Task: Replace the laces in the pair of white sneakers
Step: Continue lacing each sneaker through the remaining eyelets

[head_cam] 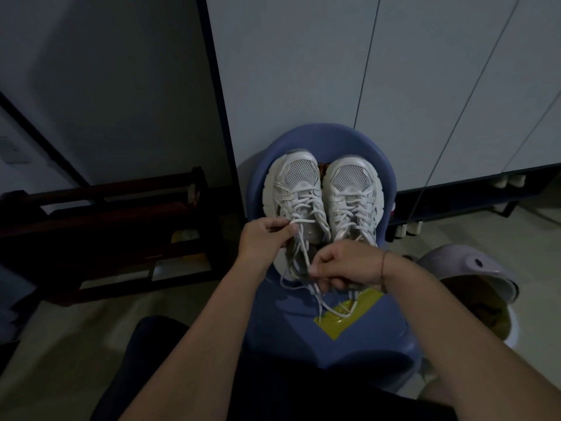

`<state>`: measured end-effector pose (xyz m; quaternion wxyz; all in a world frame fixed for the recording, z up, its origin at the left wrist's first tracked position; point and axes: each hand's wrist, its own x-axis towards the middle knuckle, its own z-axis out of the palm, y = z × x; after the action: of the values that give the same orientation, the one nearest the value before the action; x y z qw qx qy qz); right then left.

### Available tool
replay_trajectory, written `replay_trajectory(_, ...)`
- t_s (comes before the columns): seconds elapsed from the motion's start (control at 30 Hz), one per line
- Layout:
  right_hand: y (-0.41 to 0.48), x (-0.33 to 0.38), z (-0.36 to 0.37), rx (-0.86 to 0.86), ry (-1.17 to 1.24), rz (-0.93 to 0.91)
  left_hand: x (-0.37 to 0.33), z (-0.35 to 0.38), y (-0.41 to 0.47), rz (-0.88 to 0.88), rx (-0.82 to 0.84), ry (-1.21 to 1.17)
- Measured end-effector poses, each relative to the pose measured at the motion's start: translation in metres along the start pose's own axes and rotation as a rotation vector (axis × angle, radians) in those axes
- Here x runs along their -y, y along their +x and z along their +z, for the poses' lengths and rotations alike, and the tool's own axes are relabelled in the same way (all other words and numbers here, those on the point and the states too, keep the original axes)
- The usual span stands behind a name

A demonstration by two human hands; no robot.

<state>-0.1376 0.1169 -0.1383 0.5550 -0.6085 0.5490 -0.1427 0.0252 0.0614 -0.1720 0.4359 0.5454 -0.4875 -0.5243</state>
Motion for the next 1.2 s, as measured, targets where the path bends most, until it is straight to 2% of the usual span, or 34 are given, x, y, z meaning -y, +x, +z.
replay_trajectory(0.1,0.002,0.005,0.01,0.082,0.178,-0.133,-0.001,0.002,-0.01,-0.04,-0.033,0.078)
replay_trajectory(0.2,0.006,0.003,0.01,0.062,0.159,-0.15,-0.004,0.0,-0.019,-0.178,0.134,0.089)
replay_trajectory(0.27,0.008,0.005,0.013,0.019,0.15,-0.12,-0.008,-0.002,-0.023,-0.197,0.192,0.077)
replay_trajectory(0.33,0.014,0.003,0.013,-0.11,0.186,-0.065,-0.01,-0.005,-0.022,-0.187,0.156,0.043)
replay_trajectory(0.4,0.021,0.0,0.011,-0.31,0.14,-0.002,-0.012,-0.009,-0.022,-0.174,0.125,0.049)
replay_trajectory(0.47,0.026,0.0,0.013,-0.417,0.182,0.004,-0.013,-0.011,-0.024,-0.148,0.112,0.102)
replay_trajectory(0.6,0.034,0.01,0.029,-0.362,0.511,-0.047,-0.013,-0.011,-0.024,-0.104,0.076,0.19)
replay_trajectory(0.73,0.036,0.009,0.025,-0.408,0.473,0.054,-0.014,-0.013,-0.023,-0.086,0.044,0.237)
replay_trajectory(0.83,0.018,0.012,0.007,-0.3,0.42,0.039,-0.012,-0.012,-0.022,-0.076,0.028,0.266)
replay_trajectory(0.93,0.002,0.016,-0.011,-0.192,0.567,-0.095,-0.018,-0.007,-0.024,0.084,-0.071,0.326)
replay_trajectory(1.0,-0.006,0.019,-0.017,-0.18,0.659,-0.181,-0.028,0.0,-0.032,0.237,-0.115,0.301)
replay_trajectory(1.07,-0.008,0.021,-0.017,-0.188,0.743,-0.234,-0.034,0.01,-0.04,0.299,-0.045,0.206)
replay_trajectory(1.2,-0.006,0.024,-0.021,-0.278,0.947,-0.294,-0.031,0.024,-0.05,0.088,0.274,-0.035)
